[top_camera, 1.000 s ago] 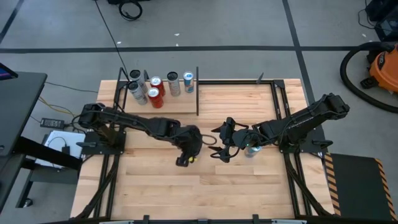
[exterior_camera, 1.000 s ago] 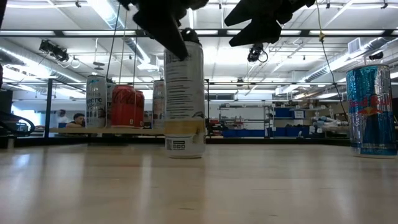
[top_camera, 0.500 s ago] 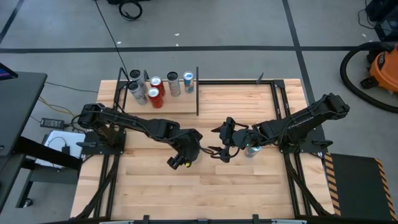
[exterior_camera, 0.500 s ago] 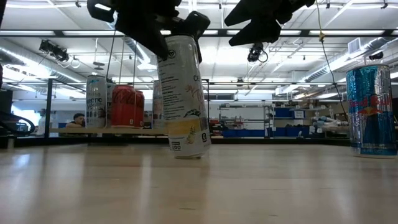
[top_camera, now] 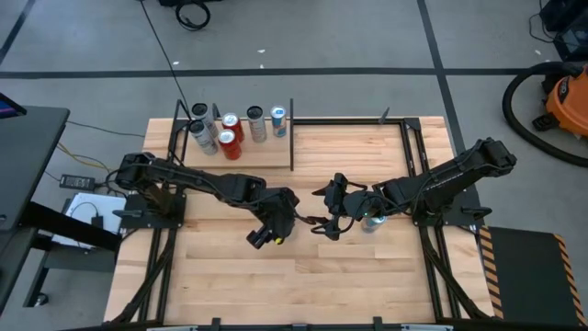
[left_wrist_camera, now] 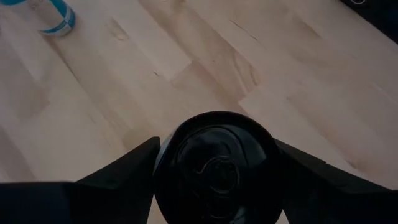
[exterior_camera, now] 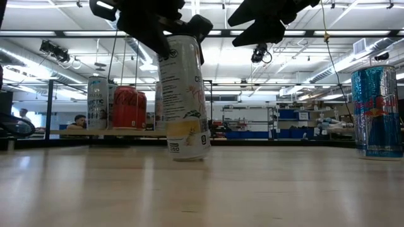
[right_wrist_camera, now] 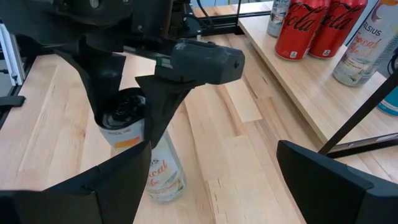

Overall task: Place canned beverage on shelf
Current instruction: Put the white-yellow soda can on the shelf aligned with the other white-yellow soda can

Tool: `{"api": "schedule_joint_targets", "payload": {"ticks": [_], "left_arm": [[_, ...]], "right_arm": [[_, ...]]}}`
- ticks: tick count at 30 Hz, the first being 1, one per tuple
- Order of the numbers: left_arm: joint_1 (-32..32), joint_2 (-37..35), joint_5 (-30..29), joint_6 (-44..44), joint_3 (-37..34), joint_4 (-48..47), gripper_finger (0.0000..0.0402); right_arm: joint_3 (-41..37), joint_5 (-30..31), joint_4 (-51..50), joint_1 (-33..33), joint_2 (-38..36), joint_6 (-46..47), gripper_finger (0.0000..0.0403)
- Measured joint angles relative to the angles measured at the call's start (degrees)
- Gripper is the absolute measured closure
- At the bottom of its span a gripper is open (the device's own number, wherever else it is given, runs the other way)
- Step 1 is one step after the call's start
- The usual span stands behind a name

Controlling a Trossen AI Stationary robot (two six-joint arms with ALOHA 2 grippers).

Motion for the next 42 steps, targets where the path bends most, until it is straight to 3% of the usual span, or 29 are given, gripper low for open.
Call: {"api": "schedule_joint_targets", "payload": {"ticks": [21,26,30,35,38,42], "left_arm": [[2.6,0.3,-1.9,-1.1,-0.2,-0.2,0.0086],[2.1,0.2,-2.0,-2.2,3.5,-1.9,0.0086],[1.7,0.1,-3.6,-8.0,9.4,-5.5,0.0086],[1.8,0.0,-8.9,-22.6,14.7,-6.2,0.0086],[1.7,0.0,-9.0,-30.4,15.4,-4.6,0.0086],[-0.3,0.1,-9.0,-34.4,13.0,-3.5,0.0086]], "right_arm": [[0.0,0.0,0.0,-0.1,0.0,0.0,0.0046],[0.0,0.0,0.0,-0.1,0.0,0.0,0.0046],[0.0,0.0,0.0,-0.1,0.0,0.0,0.0046],[0.0,0.0,-0.2,-0.1,0.0,0.0,0.0046],[0.0,0.0,-0.6,-0.1,0.0,0.0,0.0046],[0.0,-1.3,-1.3,-0.1,0.0,0.0,0.0046]]}}
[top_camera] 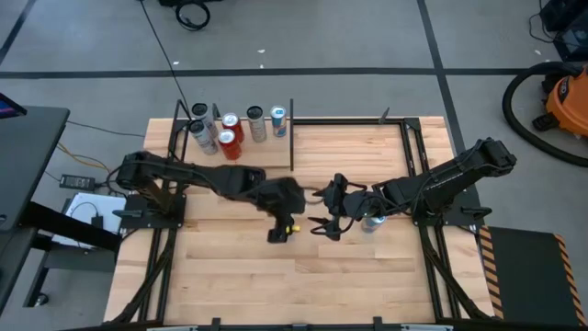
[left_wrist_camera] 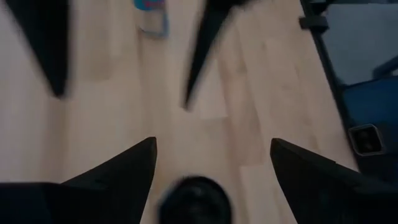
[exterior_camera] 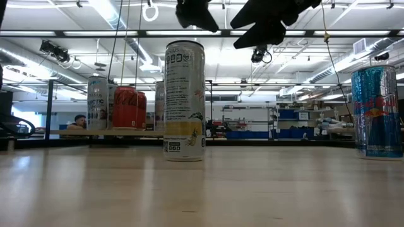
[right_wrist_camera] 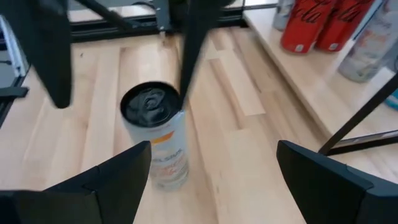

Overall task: Place canned beverage on shelf
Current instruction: Put the white-yellow soda can on the shelf aligned with the other white-yellow soda can

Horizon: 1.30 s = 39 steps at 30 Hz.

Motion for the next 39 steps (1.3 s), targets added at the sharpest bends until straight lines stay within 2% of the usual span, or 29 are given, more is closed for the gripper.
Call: {"api": "schedule_joint_targets", "payload": {"ticks": [5,11,20,39], "left_arm": [[-3.6,0.2,0.0,-6.0,-4.3,3.6,0.0086],[-7.6,0.2,-2.5,-6.8,-8.1,8.3,0.0086],[-8.4,0.4,-8.3,-7.9,-8.1,6.6,0.0086],[-9.4,1.1,-8.7,-12.2,-7.9,4.4,0.0086]], "right_arm": [[0.0,-1.3,-0.4,0.0,0.0,-0.1,0.0046],[0.0,-1.3,-0.4,0.0,0.0,0.0,0.0046],[0.0,-1.3,-0.1,0.0,0.0,0.1,0.0046],[0.0,-1.3,-0.3,0.0,0.0,0.1,0.0046]]}}
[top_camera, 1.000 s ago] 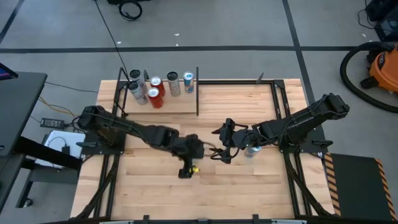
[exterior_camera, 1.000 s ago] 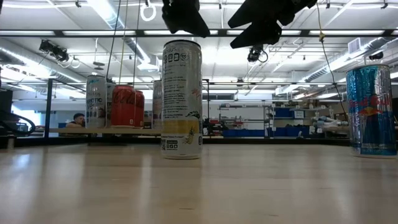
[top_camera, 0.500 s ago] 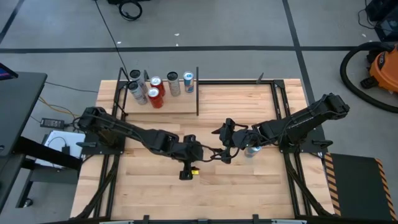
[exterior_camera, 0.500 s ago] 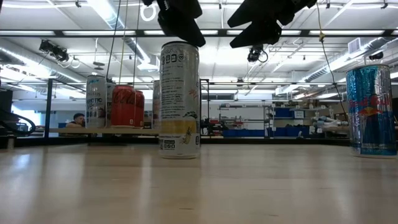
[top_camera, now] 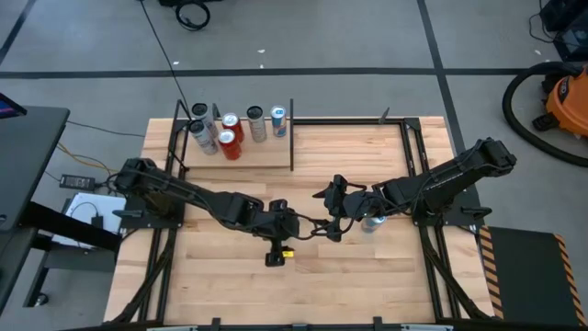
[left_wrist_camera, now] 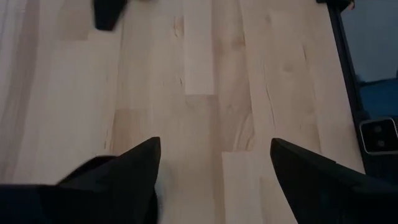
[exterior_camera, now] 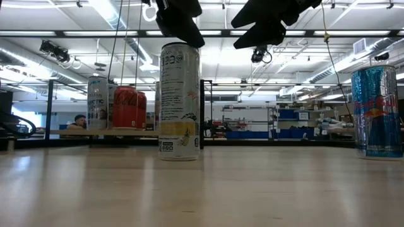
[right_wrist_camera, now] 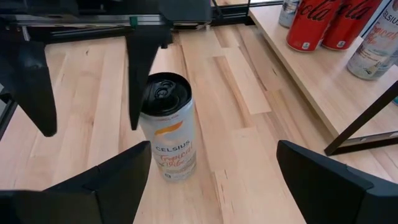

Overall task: Place canned beverage on shelf
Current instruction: Put the white-yellow soda can on the shelf aligned with the other white-yellow soda can

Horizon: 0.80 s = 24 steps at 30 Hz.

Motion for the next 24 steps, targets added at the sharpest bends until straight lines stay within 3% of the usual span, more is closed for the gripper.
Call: {"api": "schedule_joint_targets", "payload": {"ticks": [12,19,24], "left_arm": [[-2.1,0.3,0.6,-4.7,-0.3,-9.3,0.0086],[-3.4,0.3,-0.1,-4.3,-0.3,-2.6,0.0086],[-3.4,0.6,-4.3,-4.2,-0.2,-0.3,0.0086]], "right_arm": [[0.0,0.0,0.1,0.0,0.0,0.0,0.0046],[0.0,0.0,0.4,0.0,0.0,0.0,0.0046],[0.0,0.0,0.4,0.0,0.0,0.0,0.0046]]}}
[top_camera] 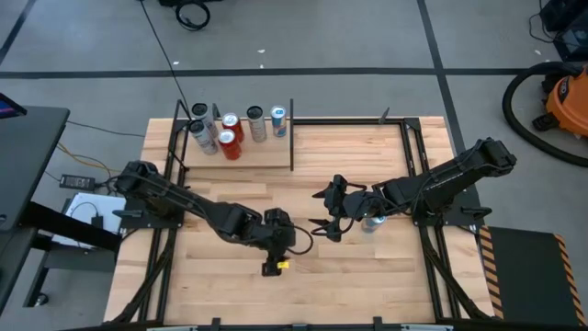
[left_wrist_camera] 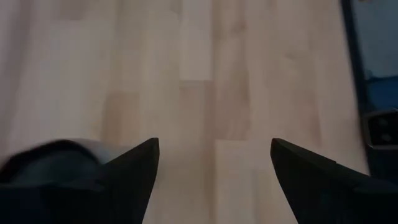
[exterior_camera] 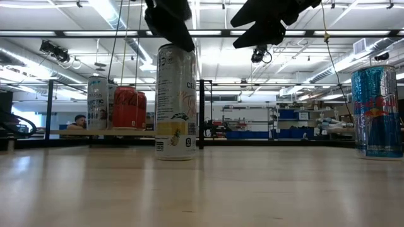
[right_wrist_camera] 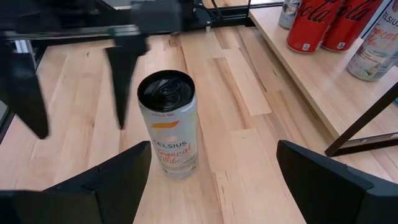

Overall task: Place canned beverage on shelf
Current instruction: Put the white-yellow soda can on the shelf aligned with the other white-yellow soda can

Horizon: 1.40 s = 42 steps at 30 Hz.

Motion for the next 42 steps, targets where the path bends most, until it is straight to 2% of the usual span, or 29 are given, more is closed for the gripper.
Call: {"api": "schedule_joint_targets", "payload": {"ticks": [6,17,25,42], "left_arm": [[1.4,1.2,-4.8,-0.6,0.0,1.2,0.0086],[1.9,1.9,-5.7,-2.7,0.0,-4.2,0.0086],[2.2,1.9,-12.7,-3.1,0.0,-9.0,0.0086],[7.1,1.8,-13.0,-4.6,0.0,-18.7,0.0086]], "right_arm": [[0.0,0.0,0.0,0.0,0.0,0.0,0.0046],[0.0,0.0,0.0,0.0,0.0,-0.1,0.0046],[0.0,0.0,0.0,0.0,0.0,-0.1,0.0046],[0.0,-0.2,-0.1,0.0,0.0,-0.1,0.0046]]}}
